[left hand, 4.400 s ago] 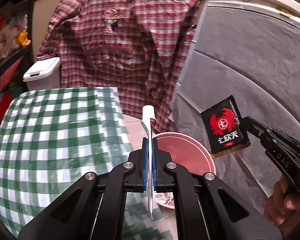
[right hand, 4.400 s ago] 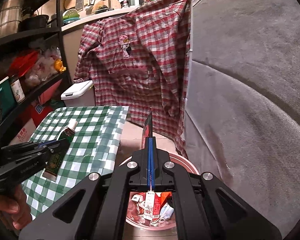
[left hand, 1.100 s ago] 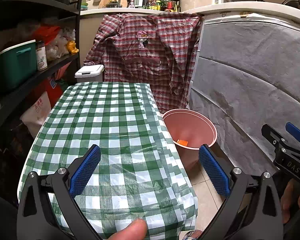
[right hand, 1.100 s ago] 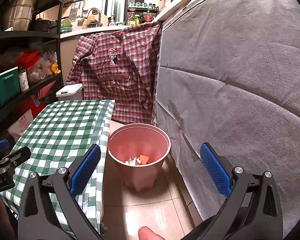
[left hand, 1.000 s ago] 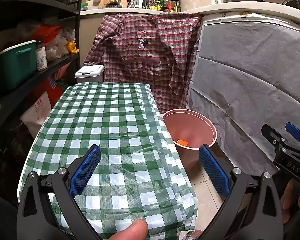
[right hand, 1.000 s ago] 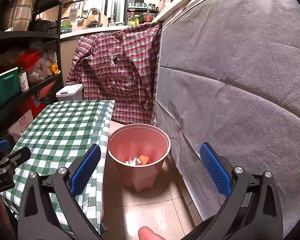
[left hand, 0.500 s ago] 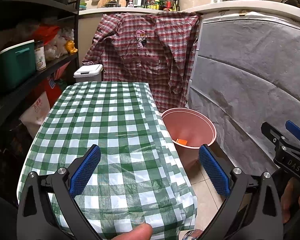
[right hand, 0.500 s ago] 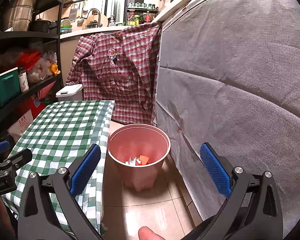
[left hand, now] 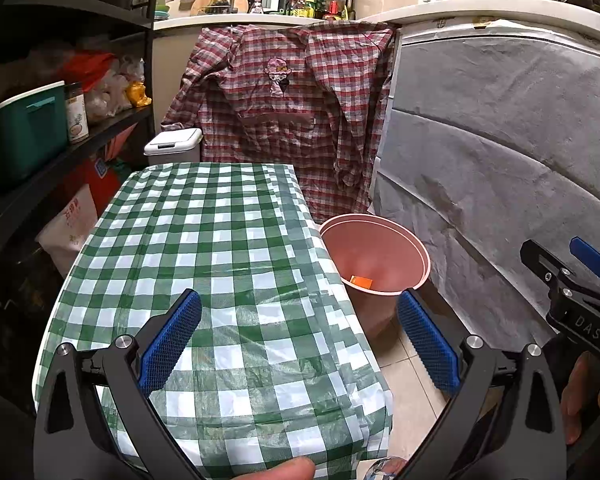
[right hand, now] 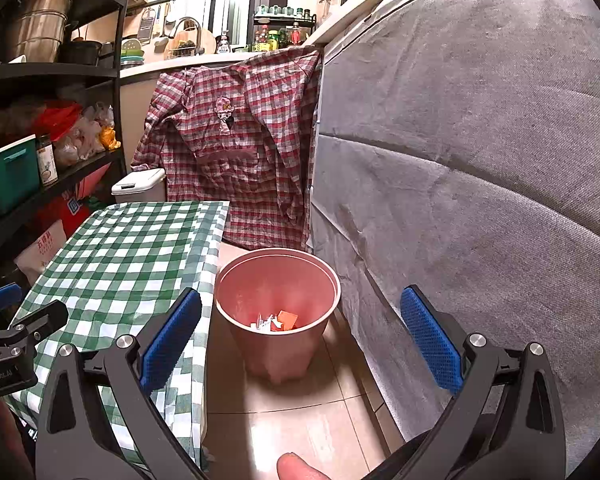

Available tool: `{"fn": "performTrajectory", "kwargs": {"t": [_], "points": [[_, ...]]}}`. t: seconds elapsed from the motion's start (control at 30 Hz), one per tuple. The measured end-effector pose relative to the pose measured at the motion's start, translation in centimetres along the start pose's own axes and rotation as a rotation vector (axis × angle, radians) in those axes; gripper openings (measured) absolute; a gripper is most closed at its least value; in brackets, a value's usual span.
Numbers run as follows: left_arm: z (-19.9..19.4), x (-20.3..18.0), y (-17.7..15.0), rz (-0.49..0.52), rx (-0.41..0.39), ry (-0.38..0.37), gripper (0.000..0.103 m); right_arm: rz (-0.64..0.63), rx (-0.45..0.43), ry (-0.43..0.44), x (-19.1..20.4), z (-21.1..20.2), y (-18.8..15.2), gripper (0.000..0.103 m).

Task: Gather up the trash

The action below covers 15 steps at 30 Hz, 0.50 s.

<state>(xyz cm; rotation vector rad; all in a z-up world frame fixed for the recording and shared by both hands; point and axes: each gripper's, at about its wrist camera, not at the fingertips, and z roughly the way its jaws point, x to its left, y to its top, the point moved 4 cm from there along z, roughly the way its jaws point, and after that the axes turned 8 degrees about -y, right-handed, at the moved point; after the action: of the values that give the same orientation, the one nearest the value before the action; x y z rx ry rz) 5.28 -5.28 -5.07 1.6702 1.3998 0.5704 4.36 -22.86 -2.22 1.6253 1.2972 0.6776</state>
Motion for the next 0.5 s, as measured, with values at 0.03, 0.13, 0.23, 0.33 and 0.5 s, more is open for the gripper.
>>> {"fn": "performTrajectory", "kwargs": {"t": [0.03, 0.13, 0.23, 0.33, 0.5], "points": [[-0.02, -0.03, 0.01, 0.000, 0.000, 0.001, 0.095, 0.001, 0.000, 0.000, 0.00, 0.00, -0.01, 0.098], [0.04, -0.03, -0.06, -0.001, 0.003, -0.002, 0.095, 0.003, 0.000, 0.000, 0.00, 0.03, 0.09, 0.098], [0.11, -0.03, -0.14, 0.002, 0.005, -0.004, 0.095, 0.002, -0.001, 0.000, 0.00, -0.03, 0.09, 0.098], [0.02, 0.02, -0.13, 0.004, 0.001, -0.004, 0.095, 0.003, -0.001, -0.001, 0.04, -0.06, 0.07, 0.098], [0.05, 0.04, -0.14, 0.004, 0.002, -0.004, 0.095, 0.003, 0.000, 0.000, 0.02, -0.04, 0.07, 0.098]]}}
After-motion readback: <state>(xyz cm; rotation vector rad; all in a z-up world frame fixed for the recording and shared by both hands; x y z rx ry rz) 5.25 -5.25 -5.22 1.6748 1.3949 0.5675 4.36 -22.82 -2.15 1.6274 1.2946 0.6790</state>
